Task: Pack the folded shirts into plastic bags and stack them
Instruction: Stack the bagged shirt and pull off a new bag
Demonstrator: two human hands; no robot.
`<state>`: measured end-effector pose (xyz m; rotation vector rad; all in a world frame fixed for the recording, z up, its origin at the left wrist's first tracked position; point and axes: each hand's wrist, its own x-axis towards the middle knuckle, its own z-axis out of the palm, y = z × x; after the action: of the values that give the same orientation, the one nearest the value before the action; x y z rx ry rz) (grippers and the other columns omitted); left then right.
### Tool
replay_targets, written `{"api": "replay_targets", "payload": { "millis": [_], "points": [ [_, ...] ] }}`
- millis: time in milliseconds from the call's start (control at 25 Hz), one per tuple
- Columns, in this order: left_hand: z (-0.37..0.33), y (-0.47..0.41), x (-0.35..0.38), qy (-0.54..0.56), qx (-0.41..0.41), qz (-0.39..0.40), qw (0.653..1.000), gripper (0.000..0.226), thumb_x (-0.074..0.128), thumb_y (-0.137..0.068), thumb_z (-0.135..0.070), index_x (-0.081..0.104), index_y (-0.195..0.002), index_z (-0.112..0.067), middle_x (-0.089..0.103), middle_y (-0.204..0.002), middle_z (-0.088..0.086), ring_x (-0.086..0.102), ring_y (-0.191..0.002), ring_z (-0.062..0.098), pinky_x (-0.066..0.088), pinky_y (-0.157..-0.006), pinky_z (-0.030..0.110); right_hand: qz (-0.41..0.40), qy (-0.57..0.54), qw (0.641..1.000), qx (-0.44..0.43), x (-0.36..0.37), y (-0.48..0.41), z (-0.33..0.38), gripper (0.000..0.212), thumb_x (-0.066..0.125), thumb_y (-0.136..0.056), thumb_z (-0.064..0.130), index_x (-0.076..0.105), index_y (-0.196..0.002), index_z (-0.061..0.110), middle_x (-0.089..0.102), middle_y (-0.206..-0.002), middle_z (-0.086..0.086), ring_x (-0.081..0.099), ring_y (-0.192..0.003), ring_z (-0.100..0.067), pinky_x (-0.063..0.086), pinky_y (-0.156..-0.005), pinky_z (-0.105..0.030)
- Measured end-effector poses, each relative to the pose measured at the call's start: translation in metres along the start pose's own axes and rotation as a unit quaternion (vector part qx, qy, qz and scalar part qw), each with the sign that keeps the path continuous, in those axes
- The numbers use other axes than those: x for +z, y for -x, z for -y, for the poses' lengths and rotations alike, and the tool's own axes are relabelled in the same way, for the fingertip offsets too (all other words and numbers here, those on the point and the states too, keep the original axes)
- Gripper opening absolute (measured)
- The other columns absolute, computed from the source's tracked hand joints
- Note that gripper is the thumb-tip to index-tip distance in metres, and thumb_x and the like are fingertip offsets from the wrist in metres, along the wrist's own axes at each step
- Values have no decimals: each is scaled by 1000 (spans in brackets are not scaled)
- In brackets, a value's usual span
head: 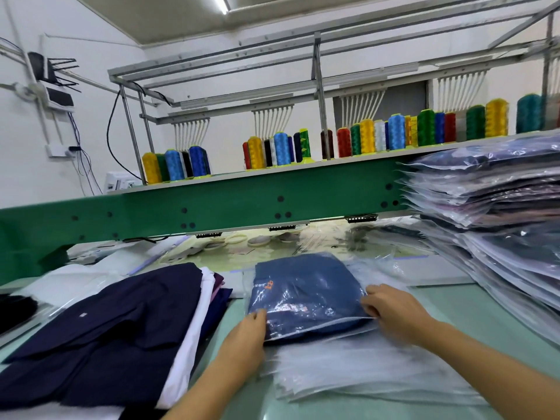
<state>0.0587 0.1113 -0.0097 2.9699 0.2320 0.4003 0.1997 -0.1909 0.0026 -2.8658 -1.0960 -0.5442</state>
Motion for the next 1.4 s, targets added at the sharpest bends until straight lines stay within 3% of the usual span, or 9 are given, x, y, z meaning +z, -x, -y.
{"api": "replay_targets", "payload": {
  "millis": [240, 400, 520, 680, 800, 880, 1080, 1240, 1400],
  "points": [
    [7, 15, -9, -24, 62, 31, 997, 32, 39, -78, 7, 41, -89, -23, 41, -100, -6, 42, -91, 18, 39, -75, 32, 117, -7, 989, -93, -9, 10, 9, 25, 38, -68, -1, 29, -66, 22, 45, -84, 4, 40, -81, -22, 31, -67, -37],
    [16, 18, -24, 15, 75, 146, 986, 12, 55, -82, -20, 53, -94, -24, 44, -107, -5, 46, -94, 13, 42, -82, 25, 228, -254, 940, -23, -11, 31, 5, 4, 50, -73, 25, 51, -70, 28, 46, -85, 10, 45, -72, -6, 37, -69, -20],
    [14, 16, -34, 35, 54, 196, 978, 6, 56, -87, -24, 60, -90, -20, 47, -109, -1, 49, -95, 12, 40, -81, 24, 201, -384, 899, 68, -15, 37, 3, 31, 52, -87, 38, 68, -67, 21, 57, -77, 7, 51, -68, -9, 43, -70, -25],
    [2, 8, -31, -19, 29, 170, 985, 24, 45, -90, -7, 69, -87, -9, 58, -111, 9, 57, -95, 22, 48, -86, 32, 163, -199, 960, 105, -2, 22, 15, 42, 52, -90, 38, 51, -53, 17, 54, -58, 4, 48, -59, -16, 39, -59, -28],
    [-3, -5, -27, -86, 0, 166, 982, 23, 44, -91, -6, 67, -86, -5, 65, -99, 16, 62, -89, 30, 46, -70, 32, 193, -86, 970, 117, -7, 4, 28, 33, 51, -86, 47, 48, -71, 19, 53, -79, -2, 48, -74, -23, 37, -62, -33],
    [-9, -12, -20, -132, -21, 153, 979, 25, 44, -96, -8, 67, -104, -1, 66, -112, 18, 64, -103, 34, 49, -79, 36, 235, -34, 966, 99, -11, -5, 33, 36, 49, -87, 50, 57, -98, 17, 59, -101, -6, 52, -86, -25, 41, -71, -33],
    [-24, -24, -8, -224, -38, 131, 965, 31, 44, -99, -10, 60, -124, -6, 62, -127, 14, 63, -116, 32, 53, -93, 39, 272, -44, 955, 111, -15, -12, 33, 39, 51, -80, 50, 59, -98, 16, 58, -89, 1, 58, -80, -21, 44, -64, -31],
    [-24, -40, -28, -203, -39, 173, 963, 26, 48, -95, -6, 61, -117, -4, 65, -123, 16, 66, -110, 34, 50, -78, 37, 319, -158, 924, 139, -25, -27, 20, 31, 52, -80, 41, 63, -70, 14, 69, -64, -3, 63, -54, -20, 48, -57, -27],
    [-32, -76, -41, -210, -36, 94, 973, 23, 46, -97, -19, 58, -115, -13, 64, -120, 8, 63, -108, 31, 42, -78, 35, 120, -98, 975, 157, -19, -57, 14, 33, 48, -88, 39, 48, -65, 15, 57, -67, 1, 57, -71, -25, 39, -59, -28]
  ]
}}
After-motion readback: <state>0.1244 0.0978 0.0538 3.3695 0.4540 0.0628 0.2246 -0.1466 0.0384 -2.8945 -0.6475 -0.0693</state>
